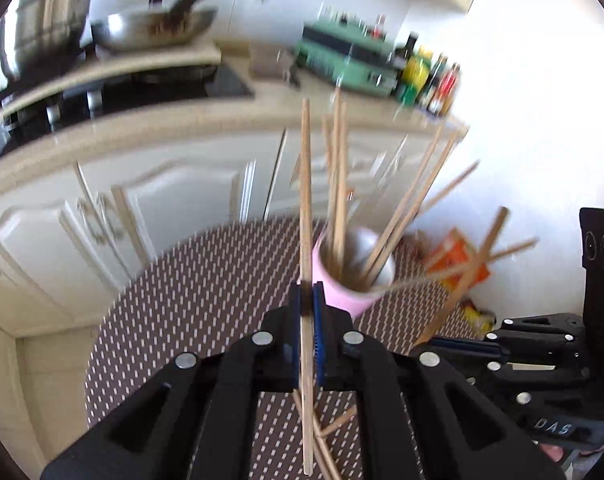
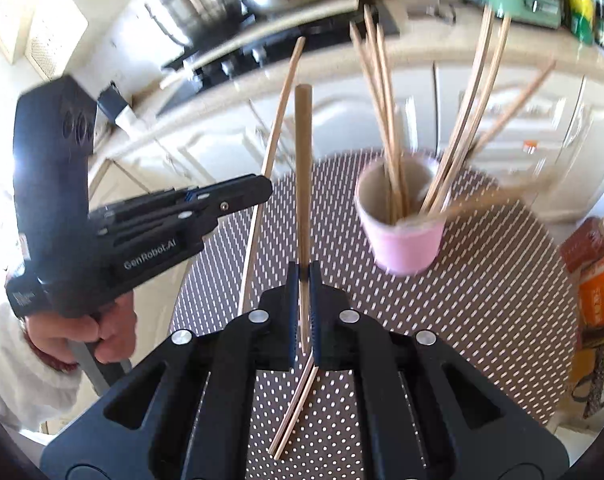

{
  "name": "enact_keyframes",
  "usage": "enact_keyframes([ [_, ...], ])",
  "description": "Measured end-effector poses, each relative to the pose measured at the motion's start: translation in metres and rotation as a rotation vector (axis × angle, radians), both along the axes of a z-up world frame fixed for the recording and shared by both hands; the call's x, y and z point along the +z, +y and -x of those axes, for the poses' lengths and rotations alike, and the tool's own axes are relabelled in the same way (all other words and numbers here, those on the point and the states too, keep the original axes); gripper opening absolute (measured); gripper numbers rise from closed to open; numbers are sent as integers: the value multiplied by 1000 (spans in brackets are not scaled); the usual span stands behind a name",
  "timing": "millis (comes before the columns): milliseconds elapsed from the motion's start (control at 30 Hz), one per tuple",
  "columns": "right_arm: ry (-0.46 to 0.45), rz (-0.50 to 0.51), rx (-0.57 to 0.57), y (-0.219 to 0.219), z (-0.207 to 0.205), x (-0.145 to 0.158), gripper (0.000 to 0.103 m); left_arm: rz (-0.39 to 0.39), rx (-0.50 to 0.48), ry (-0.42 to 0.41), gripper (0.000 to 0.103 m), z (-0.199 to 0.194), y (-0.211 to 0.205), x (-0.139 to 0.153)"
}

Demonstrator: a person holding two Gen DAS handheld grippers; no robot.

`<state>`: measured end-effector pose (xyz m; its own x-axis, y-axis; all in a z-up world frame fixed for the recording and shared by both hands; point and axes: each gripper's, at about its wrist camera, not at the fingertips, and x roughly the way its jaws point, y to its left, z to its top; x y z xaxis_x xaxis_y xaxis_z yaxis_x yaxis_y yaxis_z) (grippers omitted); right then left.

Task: Organize utensils
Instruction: 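Lower the chopsticks into the pink cup and open both grippers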

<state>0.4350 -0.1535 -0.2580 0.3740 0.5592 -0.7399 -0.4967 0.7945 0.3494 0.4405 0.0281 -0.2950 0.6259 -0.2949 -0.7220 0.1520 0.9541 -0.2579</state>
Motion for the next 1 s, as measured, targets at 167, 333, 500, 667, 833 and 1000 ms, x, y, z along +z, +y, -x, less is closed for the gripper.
enact_keyframes([
  [167,-86,-16,-21,-9,-4,47,6,59,17,-131,5,-12,-10,29],
  [333,-150,-26,-51,-28,-20,83,6,92,24,-210,5,-26,-30,68],
  [500,-185,-23,-80,-41,-38,99,6,102,36,-260,5,-47,-48,76],
  [667,-193,-6,-91,-50,-52,98,6,88,59,-284,5,-65,-59,65],
  [833,-179,24,-89,-56,-62,88,6,64,82,-288,5,-80,-66,43],
  [1000,-156,42,-75,-56,-68,74,6,22,91,-291,5,-80,-73,22],
])
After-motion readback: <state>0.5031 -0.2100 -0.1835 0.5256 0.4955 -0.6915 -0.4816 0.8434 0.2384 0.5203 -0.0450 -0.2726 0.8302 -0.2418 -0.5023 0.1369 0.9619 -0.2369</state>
